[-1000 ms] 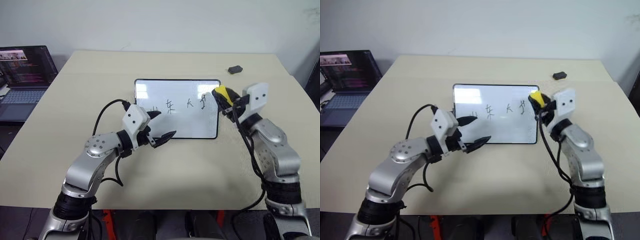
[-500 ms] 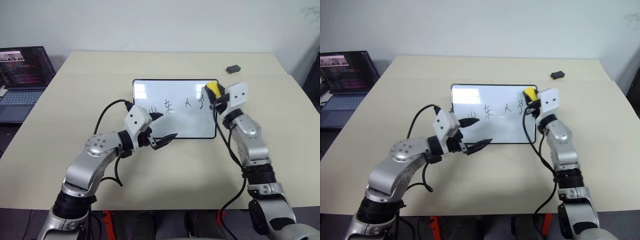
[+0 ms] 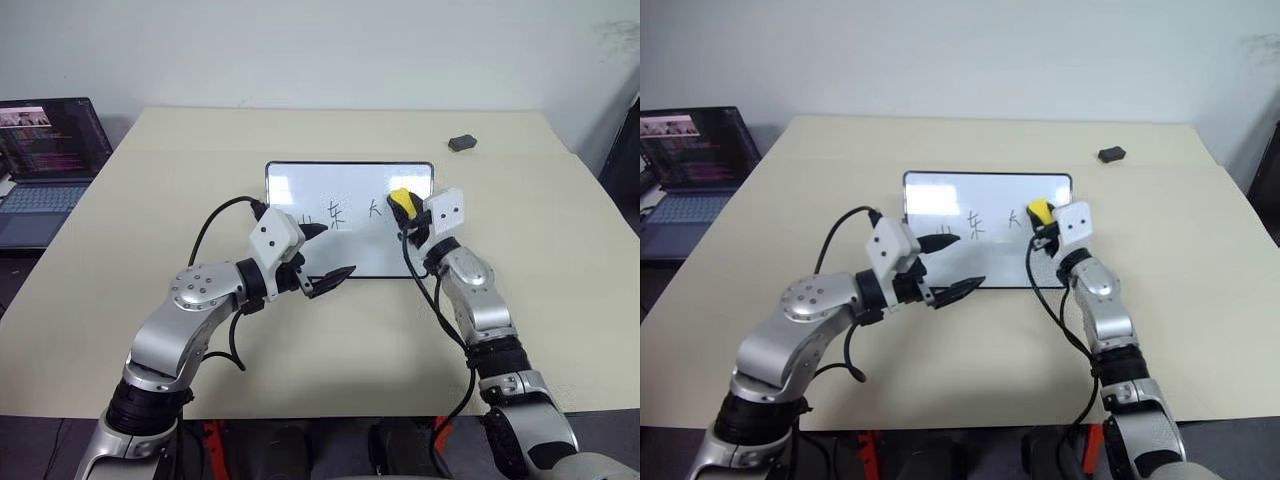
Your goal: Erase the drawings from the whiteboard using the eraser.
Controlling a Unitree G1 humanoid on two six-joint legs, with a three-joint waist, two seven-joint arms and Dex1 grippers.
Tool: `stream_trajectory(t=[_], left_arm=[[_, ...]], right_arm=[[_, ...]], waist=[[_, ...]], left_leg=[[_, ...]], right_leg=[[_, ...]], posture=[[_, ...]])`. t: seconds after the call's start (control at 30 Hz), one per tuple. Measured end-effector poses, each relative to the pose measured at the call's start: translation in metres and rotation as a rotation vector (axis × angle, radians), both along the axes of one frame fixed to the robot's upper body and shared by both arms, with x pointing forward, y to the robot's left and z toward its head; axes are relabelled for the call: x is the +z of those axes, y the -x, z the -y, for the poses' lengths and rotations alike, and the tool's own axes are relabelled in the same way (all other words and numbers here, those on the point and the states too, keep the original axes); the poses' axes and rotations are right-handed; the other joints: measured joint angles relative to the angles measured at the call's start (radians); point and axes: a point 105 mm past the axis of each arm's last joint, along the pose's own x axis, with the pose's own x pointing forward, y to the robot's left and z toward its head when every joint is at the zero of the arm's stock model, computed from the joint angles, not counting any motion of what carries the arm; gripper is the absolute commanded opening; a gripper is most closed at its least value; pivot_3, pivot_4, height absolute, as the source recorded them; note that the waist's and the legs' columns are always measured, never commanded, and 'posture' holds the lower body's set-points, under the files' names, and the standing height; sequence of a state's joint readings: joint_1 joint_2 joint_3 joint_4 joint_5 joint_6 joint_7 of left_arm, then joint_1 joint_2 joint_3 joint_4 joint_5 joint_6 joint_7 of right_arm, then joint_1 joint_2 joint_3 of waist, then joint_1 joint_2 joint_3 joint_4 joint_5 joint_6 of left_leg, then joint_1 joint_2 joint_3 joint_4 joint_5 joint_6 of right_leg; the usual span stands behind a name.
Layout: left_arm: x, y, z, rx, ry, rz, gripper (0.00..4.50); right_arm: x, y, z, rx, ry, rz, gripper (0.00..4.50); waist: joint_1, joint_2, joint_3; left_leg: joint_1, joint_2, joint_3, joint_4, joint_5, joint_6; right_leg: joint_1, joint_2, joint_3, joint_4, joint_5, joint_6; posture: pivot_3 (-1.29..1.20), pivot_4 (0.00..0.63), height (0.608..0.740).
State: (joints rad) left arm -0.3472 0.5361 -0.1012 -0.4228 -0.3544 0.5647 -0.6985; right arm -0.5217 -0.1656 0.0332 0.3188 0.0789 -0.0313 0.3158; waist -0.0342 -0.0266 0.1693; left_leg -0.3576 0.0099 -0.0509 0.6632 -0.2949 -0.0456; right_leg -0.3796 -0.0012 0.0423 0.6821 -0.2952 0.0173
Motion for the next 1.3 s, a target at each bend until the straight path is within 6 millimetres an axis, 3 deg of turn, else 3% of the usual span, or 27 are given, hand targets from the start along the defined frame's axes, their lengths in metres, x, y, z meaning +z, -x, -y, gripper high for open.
stream_trajectory(t=[0.13, 0.37, 0.47, 0.53, 0.63, 0.7, 0.8, 0.9, 1.1, 1.3], left_arm=[[-0.003, 0.000, -0.001, 0.009, 0.001, -0.009, 4.50], [-0.004, 0.000, -0.002, 0.013, 0.002, -0.010, 4.50], [-0.003, 0.001, -0.001, 0.011, 0.002, -0.010, 4.50], [-0.003, 0.001, -0.001, 0.011, 0.002, -0.010, 4.50], [-0.003, 0.001, -0.001, 0.009, 0.002, -0.009, 4.50], [-0.003, 0.001, -0.001, 0.010, 0.002, -0.009, 4.50], [-0.003, 0.001, -0.001, 0.010, 0.003, -0.009, 4.50], [-0.003, 0.001, -0.001, 0.010, 0.004, -0.009, 4.50], [-0.005, 0.001, -0.001, 0.013, 0.004, -0.013, 4.50], [-0.005, 0.002, -0.001, 0.012, 0.005, -0.012, 4.50]], right_arm=[[-0.013, 0.006, -0.003, 0.019, 0.020, -0.038, 1.12], [-0.012, 0.014, -0.011, 0.074, 0.034, -0.059, 1.12], [0.000, 0.017, -0.016, 0.089, -0.004, -0.038, 1.12], [0.019, 0.012, -0.017, 0.075, -0.022, 0.016, 1.12], [0.052, 0.002, -0.004, 0.000, -0.047, 0.119, 1.12], [0.059, -0.001, 0.006, -0.038, -0.041, 0.147, 1.12], [0.033, -0.003, 0.011, -0.061, -0.003, 0.076, 1.12], [0.022, 0.002, 0.009, -0.040, 0.018, 0.054, 1.12], [-0.015, 0.022, 0.003, 0.025, 0.056, -0.050, 1.12], [-0.024, 0.030, -0.004, 0.080, 0.083, -0.108, 1.12]], waist=[[-0.001, 0.000, 0.000], [-0.002, 0.000, 0.001], [-0.002, 0.001, 0.002], [-0.001, 0.002, 0.002], [0.002, 0.002, 0.003], [0.004, 0.002, 0.003], [0.005, 0.002, 0.003], [0.004, 0.002, 0.002], [-0.001, 0.002, 0.002], [-0.003, 0.001, 0.002]], left_leg=[[0.010, 0.000, 0.000, 0.000, 0.000, 0.000], [0.009, 0.001, 0.000, -0.001, 0.000, 0.000], [0.003, 0.001, -0.001, -0.001, 0.000, 0.000], [-0.008, 0.000, 0.000, -0.001, 0.001, 0.000], [-0.011, 0.001, -0.001, -0.001, 0.000, 0.000], [-0.012, 0.001, -0.001, -0.002, -0.001, -0.001], [-0.013, 0.000, -0.001, -0.002, -0.001, -0.001], [-0.012, 0.000, 0.000, -0.001, -0.002, 0.000], [-0.005, 0.000, 0.000, -0.001, -0.001, 0.000], [-0.003, 0.000, 0.000, 0.000, 0.001, 0.001]], right_leg=[[0.009, 0.000, 0.001, -0.001, 0.000, 0.000], [0.007, 0.002, 0.001, -0.001, 0.000, 0.000], [0.002, 0.001, 0.000, 0.000, 0.000, 0.000], [-0.008, 0.001, 0.001, 0.001, 0.001, 0.000], [-0.011, 0.001, 0.000, -0.002, 0.000, 0.000], [-0.011, 0.000, -0.001, -0.003, -0.001, 0.000], [-0.011, -0.001, -0.001, -0.004, -0.001, 0.000], [-0.010, -0.001, 0.000, -0.003, -0.001, 0.000], [-0.005, 0.000, 0.000, 0.000, 0.000, 0.000], [-0.004, 0.001, 0.001, 0.000, 0.001, 0.000]], posture=[[0.00, 0.150, 0.740], [0.00, 0.150, 0.740], [0.00, 0.150, 0.740], [0.00, 0.150, 0.740], [0.00, 0.150, 0.740], [0.00, 0.150, 0.740], [0.00, 0.150, 0.740], [0.00, 0.150, 0.740], [0.00, 0.150, 0.740], [0.00, 0.150, 0.740]])
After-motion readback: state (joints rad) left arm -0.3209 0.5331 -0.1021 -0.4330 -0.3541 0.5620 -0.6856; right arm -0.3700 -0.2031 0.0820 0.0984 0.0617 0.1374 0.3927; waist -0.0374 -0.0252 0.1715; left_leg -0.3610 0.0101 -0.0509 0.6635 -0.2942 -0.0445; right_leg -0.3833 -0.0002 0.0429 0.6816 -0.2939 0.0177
